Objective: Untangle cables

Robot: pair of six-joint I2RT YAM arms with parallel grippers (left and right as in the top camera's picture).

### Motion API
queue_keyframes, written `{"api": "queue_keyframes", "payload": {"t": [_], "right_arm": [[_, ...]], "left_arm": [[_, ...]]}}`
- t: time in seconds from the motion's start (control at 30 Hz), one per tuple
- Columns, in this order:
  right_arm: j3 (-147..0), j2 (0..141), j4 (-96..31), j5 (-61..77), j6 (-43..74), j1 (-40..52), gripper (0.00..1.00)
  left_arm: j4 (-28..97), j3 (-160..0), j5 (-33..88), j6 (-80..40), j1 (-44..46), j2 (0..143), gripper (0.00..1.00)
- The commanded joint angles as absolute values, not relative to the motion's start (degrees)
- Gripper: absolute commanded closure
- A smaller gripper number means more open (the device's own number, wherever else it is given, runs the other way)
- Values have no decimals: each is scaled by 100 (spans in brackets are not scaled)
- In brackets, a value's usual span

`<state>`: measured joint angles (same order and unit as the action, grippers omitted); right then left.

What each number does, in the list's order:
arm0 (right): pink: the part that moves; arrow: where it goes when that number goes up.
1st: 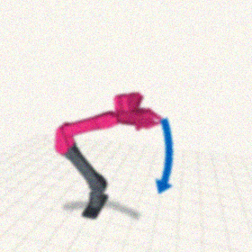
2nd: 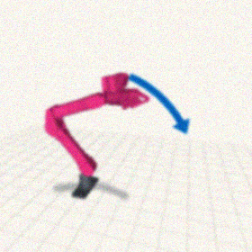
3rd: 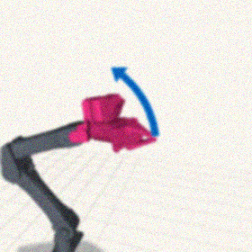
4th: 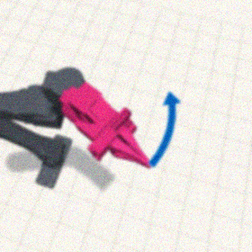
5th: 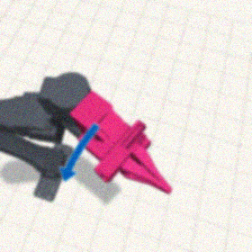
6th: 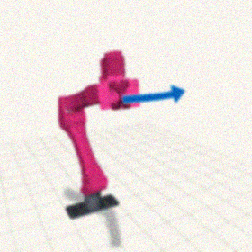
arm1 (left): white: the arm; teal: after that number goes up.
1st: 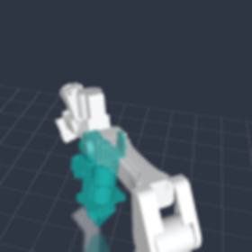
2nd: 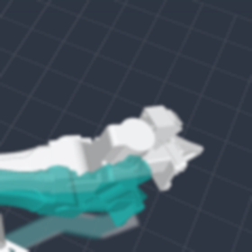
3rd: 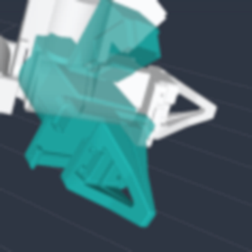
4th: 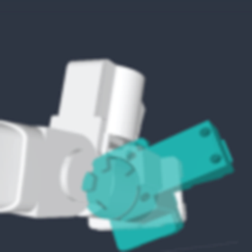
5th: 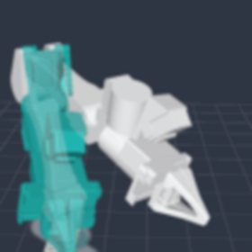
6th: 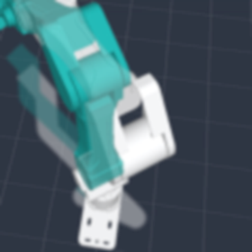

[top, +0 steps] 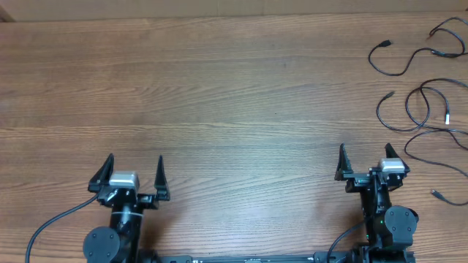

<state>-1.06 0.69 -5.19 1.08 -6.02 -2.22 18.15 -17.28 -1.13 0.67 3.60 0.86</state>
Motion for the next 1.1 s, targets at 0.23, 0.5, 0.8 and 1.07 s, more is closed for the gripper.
{"api": "queue_keyframes", "payload": {"t": [0.23, 0.5, 0.8, 1.07], "right_arm": [[-49, 16, -484, 71, -565, -237, 0], [-49, 19, -484, 71, -565, -237, 0], [-49, 16, -484, 71, -563, -237, 0], [-49, 19, -484, 71, -565, -237, 0]], "left_arm": [[-64, -395, -294, 176, 78, 16, 0], [-220, -23, -620, 176, 60, 14, 0], [395, -27, -808, 176, -51, 14, 0], [366, -25, -1094, -827, -84, 14, 0]]}}
